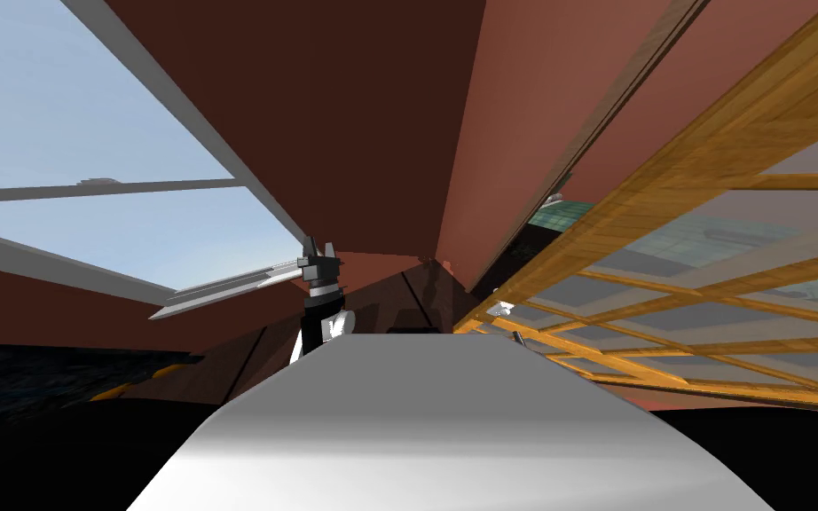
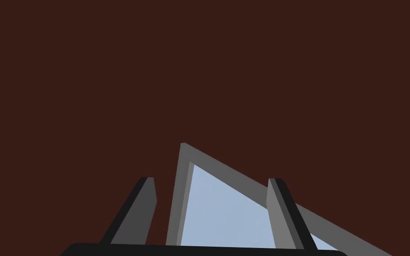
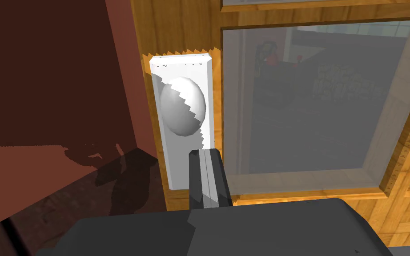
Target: Pull the door open
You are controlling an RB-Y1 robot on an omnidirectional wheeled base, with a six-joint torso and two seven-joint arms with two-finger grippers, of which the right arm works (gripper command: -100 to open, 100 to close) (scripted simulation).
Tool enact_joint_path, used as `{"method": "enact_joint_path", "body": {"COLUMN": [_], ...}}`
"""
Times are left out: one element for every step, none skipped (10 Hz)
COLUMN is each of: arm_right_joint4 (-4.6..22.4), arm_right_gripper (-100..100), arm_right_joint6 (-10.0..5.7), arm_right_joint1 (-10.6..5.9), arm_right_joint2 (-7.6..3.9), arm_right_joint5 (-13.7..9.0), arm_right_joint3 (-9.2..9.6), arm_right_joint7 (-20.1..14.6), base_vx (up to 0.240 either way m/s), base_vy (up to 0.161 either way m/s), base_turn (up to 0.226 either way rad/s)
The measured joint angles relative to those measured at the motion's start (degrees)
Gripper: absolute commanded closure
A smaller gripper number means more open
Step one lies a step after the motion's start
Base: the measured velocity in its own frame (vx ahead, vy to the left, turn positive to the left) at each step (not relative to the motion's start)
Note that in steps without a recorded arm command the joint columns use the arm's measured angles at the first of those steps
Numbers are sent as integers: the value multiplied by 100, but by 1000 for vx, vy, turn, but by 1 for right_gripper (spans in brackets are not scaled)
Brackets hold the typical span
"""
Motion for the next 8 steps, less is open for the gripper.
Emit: {"method": "enact_joint_path", "body": {"arm_right_joint4": [41, 49, -13, -2, 25, 45, 124, 131], "arm_right_gripper": [-100, -100, -100, -100, -100, -100, -100, 100], "arm_right_joint6": [-22, -30, 43, 86, 110, 143, 166, 156], "arm_right_joint1": [25, 30, -2, -47, -103, -164, -266, -275], "arm_right_joint2": [46, 53, 63, 83, 98, 112, 138, 144], "arm_right_joint5": [-13, -15, -31, -39, -47, -56, -64, -62], "arm_right_joint3": [-6, -5, -33, -51, -70, -92, -112, -113], "arm_right_joint7": [12, 13, 49, 76, 88, 103, 111, 115], "base_vx": [-58, 88, 198, 231, 237, 214, 92, -10], "base_vy": [77, -46, -88, -95, -116, -120, -54, 11], "base_turn": [-32, 43, 54, 49, 37, 57, 12, -7]}}
